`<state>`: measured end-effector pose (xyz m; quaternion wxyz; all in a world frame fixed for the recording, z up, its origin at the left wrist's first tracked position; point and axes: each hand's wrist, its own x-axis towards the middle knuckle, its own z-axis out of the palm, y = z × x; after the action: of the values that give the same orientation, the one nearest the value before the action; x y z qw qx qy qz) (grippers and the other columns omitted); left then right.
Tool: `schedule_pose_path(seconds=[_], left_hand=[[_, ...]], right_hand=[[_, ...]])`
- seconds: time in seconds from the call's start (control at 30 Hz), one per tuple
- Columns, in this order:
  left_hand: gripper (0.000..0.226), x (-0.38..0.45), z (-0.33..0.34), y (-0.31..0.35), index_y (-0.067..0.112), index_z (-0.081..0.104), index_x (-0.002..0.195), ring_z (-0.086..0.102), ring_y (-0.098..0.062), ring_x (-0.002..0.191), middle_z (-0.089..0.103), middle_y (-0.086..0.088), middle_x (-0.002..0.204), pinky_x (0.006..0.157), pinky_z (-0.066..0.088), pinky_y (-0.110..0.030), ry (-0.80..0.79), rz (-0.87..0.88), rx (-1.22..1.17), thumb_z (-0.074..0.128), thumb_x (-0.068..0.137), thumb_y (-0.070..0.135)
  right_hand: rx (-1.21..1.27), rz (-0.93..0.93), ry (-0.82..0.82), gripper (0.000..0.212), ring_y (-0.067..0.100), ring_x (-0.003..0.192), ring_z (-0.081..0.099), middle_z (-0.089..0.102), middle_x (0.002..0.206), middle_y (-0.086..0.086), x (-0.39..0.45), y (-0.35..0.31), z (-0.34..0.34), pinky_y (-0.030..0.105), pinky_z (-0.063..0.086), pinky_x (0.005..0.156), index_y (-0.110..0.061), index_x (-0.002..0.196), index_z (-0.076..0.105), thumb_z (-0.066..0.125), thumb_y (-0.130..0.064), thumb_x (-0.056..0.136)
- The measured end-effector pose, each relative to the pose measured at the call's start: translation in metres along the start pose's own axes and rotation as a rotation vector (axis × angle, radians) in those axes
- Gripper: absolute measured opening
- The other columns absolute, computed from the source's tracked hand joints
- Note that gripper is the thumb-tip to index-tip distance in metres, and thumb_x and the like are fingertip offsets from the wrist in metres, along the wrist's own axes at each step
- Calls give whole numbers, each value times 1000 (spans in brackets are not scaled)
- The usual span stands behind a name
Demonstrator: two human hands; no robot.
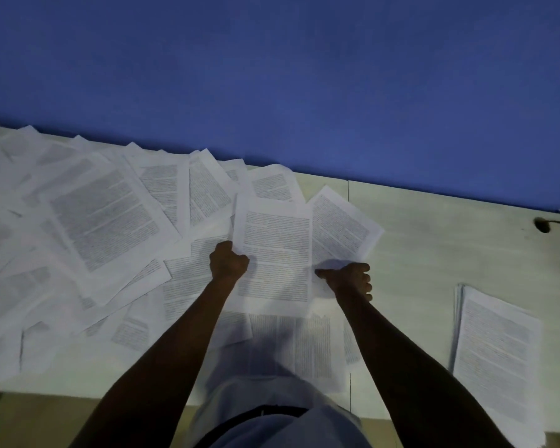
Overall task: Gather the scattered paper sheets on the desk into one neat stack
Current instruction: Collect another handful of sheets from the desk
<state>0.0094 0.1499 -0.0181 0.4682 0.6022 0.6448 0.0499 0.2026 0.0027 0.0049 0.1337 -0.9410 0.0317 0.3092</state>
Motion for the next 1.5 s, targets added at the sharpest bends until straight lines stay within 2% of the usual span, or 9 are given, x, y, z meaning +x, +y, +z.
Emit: schedule_pose_path(seconds=[0.1, 0.37, 0.6, 0.9, 1.1, 1.23, 1.33, 1.4, 1.5], left_hand=[[20, -3, 5, 2, -6, 69, 102, 66, -35, 106, 71, -20, 111, 77, 43, -24, 8, 40, -1, 70, 85, 6], [16, -17, 12, 6, -9, 69, 97, 66, -40, 100, 71, -22, 105, 75, 47, -30, 182, -1, -42, 64, 84, -1], [14, -39, 39, -2, -6, 69, 91, 67, -32, 97, 71, -17, 99, 75, 44, -25, -63, 219, 53, 74, 80, 1], [82, -51, 85, 43, 2, 39, 140, 49, -35, 123, 49, -19, 133, 99, 46, -39, -258, 292, 275, 83, 77, 28], [49, -59, 97, 36, 4, 62, 124, 61, -29, 115, 66, -12, 122, 96, 47, -30, -387, 267, 233, 67, 80, 26], [45, -63, 97, 27, 12, 65, 125, 63, -26, 111, 67, -5, 120, 97, 54, -40, -429, 246, 216, 77, 81, 18], [60, -65, 94, 24, 18, 58, 136, 61, -29, 119, 62, -11, 133, 98, 55, -45, -445, 190, 169, 77, 80, 7], [59, -61, 95, 20, 19, 59, 136, 62, -28, 117, 62, -9, 134, 98, 55, -46, -486, 165, 154, 75, 81, 9], [50, -64, 93, 20, 13, 62, 132, 64, -29, 115, 64, -11, 133, 103, 52, -44, -375, 129, 80, 68, 82, 14]], right_hand=[[49, -88, -100, 100, 40, 139, 47, 48, 150, 17, 3, -6, 2, 54, 32, 120, -11, 152, 22, 84, -42, 82], [-305, -228, 87, 99, 35, 132, 40, 36, 144, 16, 15, 23, -11, 52, 45, 103, -17, 145, 27, 91, -39, 72], [-339, -384, 19, 109, 37, 126, 46, 40, 139, 16, 6, 50, -22, 49, 49, 101, -12, 151, 19, 91, -32, 72], [160, -96, -130, 91, 41, 135, 45, 41, 145, 21, -1, 56, -24, 48, 43, 111, -1, 143, 32, 79, -49, 81], [630, 3, -287, 115, 37, 124, 57, 56, 142, 15, 16, 60, -26, 50, 47, 109, -10, 146, 48, 62, -91, 66], [783, -144, -411, 67, 23, 104, 66, 71, 121, 5, 18, 55, -40, 43, 53, 99, -23, 109, 64, 65, -79, 74], [752, -187, -467, 68, 14, 100, 66, 70, 111, -4, 19, 49, -45, 38, 52, 97, -21, 109, 62, 72, -78, 73], [655, -251, -466, 61, 22, 101, 72, 75, 113, 1, 24, 51, -43, 43, 57, 96, -20, 113, 67, 90, -53, 68], [637, -281, -457, 43, 29, 103, 69, 73, 113, 8, 27, 62, -41, 42, 57, 92, -16, 109, 69, 85, 1, 73]])
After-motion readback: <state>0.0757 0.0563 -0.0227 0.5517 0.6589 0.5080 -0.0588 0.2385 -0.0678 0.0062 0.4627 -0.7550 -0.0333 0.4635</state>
